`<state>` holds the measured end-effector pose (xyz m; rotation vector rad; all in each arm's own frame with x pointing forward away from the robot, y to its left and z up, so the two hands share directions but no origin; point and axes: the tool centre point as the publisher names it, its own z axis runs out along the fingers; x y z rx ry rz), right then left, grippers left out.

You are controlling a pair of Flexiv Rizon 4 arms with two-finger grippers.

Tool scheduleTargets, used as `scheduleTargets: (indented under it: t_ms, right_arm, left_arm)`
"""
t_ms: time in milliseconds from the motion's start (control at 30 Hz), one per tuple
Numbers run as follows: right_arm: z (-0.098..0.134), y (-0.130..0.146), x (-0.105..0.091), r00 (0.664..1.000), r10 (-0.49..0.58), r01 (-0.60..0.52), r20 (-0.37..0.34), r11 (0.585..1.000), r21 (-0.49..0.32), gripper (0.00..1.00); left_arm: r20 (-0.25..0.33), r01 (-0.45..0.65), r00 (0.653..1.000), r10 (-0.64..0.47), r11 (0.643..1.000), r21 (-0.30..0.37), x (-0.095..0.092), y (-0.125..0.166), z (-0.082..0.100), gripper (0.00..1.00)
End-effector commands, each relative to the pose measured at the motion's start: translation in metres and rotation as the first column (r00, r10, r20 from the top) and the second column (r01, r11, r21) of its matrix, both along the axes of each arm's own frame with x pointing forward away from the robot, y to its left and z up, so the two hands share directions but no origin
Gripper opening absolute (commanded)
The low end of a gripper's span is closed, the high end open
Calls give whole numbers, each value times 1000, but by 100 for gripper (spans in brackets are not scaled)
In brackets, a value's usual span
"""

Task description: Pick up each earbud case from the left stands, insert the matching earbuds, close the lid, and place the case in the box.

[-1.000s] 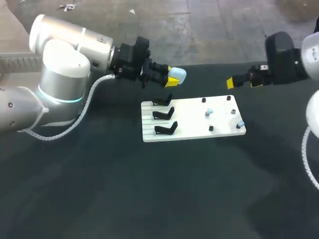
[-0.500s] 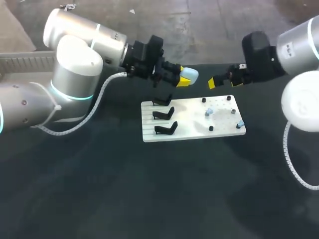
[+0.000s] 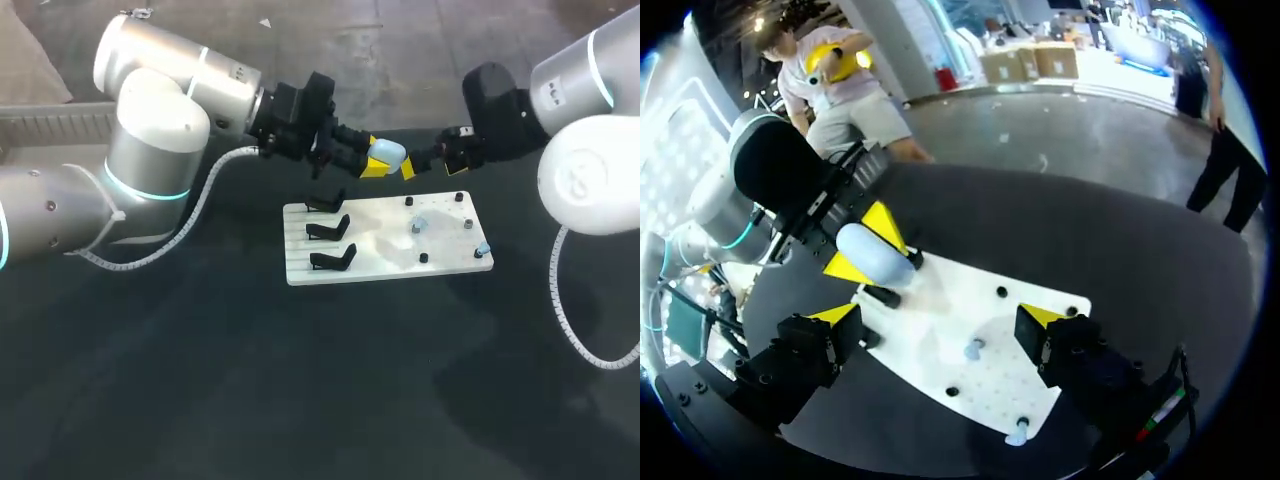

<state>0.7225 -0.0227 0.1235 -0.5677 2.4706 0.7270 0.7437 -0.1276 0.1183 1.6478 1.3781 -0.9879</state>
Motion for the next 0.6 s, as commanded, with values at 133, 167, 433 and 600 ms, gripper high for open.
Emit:
scheduleTargets:
  t_ms: [133,167,433,600]
  right_arm:
    - [-1,1,9,1000,24,-23,-18,999,31,100]
    - [-1,1,10,1000,23,-22,-18,999,31,100]
    - [1,2,14,1000,17,-16,-12,999,36,100]
    - [4,3,17,1000,15,-15,-5,999,35,100]
  left_arm:
    - [5,10,1000,-10,1000,-5,-5,-1,3,0]
    - [7,13,1000,-13,1000,-7,-6,-1,3,0]
    - [8,20,1000,-20,1000,-13,-9,0,3,0]
    - [6,21,1000,-21,1000,-21,-11,3,2,0]
